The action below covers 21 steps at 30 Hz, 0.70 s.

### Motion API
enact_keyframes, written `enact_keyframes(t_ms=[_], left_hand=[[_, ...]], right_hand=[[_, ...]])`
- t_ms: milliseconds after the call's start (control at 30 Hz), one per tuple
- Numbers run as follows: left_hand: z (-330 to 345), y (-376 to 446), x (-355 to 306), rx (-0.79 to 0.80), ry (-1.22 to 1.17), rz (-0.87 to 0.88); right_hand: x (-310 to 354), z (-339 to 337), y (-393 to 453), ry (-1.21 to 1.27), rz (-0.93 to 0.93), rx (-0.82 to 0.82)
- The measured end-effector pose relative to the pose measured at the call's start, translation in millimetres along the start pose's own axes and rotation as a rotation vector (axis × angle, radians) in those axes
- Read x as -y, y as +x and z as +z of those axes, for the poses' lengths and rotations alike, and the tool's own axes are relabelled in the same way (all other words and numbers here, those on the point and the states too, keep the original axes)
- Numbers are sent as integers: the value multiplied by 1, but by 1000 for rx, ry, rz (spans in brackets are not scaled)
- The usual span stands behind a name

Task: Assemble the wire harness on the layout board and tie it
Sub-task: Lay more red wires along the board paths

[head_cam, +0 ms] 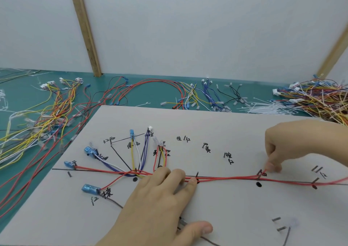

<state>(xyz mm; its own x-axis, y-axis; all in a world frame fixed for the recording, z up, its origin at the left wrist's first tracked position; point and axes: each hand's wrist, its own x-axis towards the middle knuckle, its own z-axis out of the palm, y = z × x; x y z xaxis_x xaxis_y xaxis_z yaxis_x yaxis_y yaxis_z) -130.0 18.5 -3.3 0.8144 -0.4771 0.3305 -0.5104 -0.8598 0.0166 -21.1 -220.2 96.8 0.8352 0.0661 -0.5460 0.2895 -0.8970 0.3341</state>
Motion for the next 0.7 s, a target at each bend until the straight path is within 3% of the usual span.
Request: enact_keyframes(t_ms=[200, 367, 467, 600, 700], left_hand=[[0, 1, -1, -2, 4, -7], [0, 0, -2, 1, 10, -9], [0, 0, -2, -2, 28, -16], [0, 1, -2, 3, 46, -10], [0, 1, -2, -10, 53, -11]], right_hand=[[-13, -14, 5, 29, 20, -95], [-3, 8, 22, -235, -76, -358], [-4, 12, 20, -235, -78, -366], [-12, 24, 17, -61, -159, -317], [-16, 21, 5, 152, -232, -393]])
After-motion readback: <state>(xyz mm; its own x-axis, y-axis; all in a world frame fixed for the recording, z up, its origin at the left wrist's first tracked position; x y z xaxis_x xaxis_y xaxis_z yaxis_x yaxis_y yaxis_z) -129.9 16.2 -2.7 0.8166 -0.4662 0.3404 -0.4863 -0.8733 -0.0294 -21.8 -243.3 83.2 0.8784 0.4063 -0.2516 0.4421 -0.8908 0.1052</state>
